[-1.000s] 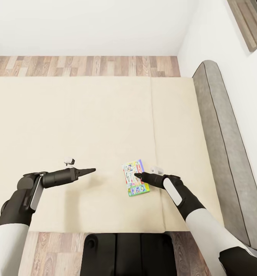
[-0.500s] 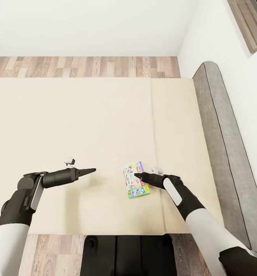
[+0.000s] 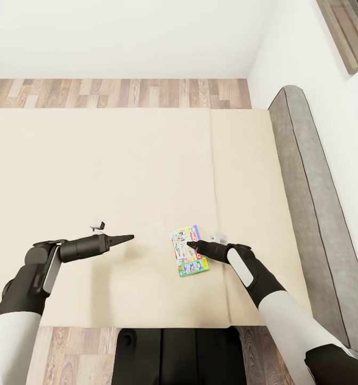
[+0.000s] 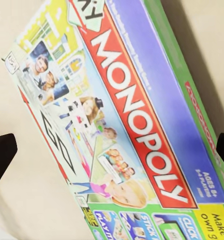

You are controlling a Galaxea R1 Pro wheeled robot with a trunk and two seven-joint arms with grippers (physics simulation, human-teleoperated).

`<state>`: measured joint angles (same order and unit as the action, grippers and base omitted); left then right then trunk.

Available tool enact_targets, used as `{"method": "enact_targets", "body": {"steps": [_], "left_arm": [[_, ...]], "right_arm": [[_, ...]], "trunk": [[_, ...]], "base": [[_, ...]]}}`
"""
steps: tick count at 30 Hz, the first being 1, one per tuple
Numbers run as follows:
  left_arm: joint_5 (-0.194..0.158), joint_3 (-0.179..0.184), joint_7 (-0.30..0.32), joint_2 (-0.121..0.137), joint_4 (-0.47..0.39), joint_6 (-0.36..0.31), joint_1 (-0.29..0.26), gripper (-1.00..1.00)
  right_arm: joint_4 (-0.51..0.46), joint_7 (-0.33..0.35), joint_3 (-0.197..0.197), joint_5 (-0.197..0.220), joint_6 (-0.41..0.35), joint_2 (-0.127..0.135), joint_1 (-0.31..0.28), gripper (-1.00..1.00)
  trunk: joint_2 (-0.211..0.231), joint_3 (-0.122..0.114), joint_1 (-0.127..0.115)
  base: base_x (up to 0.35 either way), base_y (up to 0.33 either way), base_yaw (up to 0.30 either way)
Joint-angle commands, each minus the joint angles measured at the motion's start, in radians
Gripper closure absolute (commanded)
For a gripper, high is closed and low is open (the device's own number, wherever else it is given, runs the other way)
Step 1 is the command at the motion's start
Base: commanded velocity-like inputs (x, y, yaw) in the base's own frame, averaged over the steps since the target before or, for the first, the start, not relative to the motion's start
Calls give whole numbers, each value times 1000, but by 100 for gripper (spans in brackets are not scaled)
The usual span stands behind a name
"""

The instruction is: Put all the toys in the child's room - the three board games (two on the bed and one on the table), the two jigsaw puzzles on the table, and the tennis ball on the table - inside the toy box on the table in the child's room.

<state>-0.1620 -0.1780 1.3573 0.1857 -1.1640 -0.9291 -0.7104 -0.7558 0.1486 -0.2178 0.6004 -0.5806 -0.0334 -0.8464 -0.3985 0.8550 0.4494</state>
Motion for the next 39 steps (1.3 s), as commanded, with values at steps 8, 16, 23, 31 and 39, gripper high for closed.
{"method": "enact_targets", "body": {"steps": [8,16,23,31,39], "left_arm": [[-2,0,3,0,0,-10,0,-100],[-2,0,3,0,1,-10,-1,-100],[-2,-1,3,0,0,-10,0,-100],[-2,-1,3,3,0,-10,0,-100],[-2,-2,2,2,0,-10,0,-100]], "right_arm": [[0,2,0,-1,-2,0,0,-100],[1,2,-2,-3,33,1,0,-100],[3,2,-3,-6,51,0,0,-100],[14,1,-2,-9,60,-1,0,-100],[76,1,0,-9,99,-2,0,-100]], "trunk": [[-2,1,1],[-2,1,1],[-2,1,1],[-2,1,1],[-2,1,1]], "base": [[0,0,0],[0,0,0],[0,0,0],[0,0,0],[0,0,0]]}}
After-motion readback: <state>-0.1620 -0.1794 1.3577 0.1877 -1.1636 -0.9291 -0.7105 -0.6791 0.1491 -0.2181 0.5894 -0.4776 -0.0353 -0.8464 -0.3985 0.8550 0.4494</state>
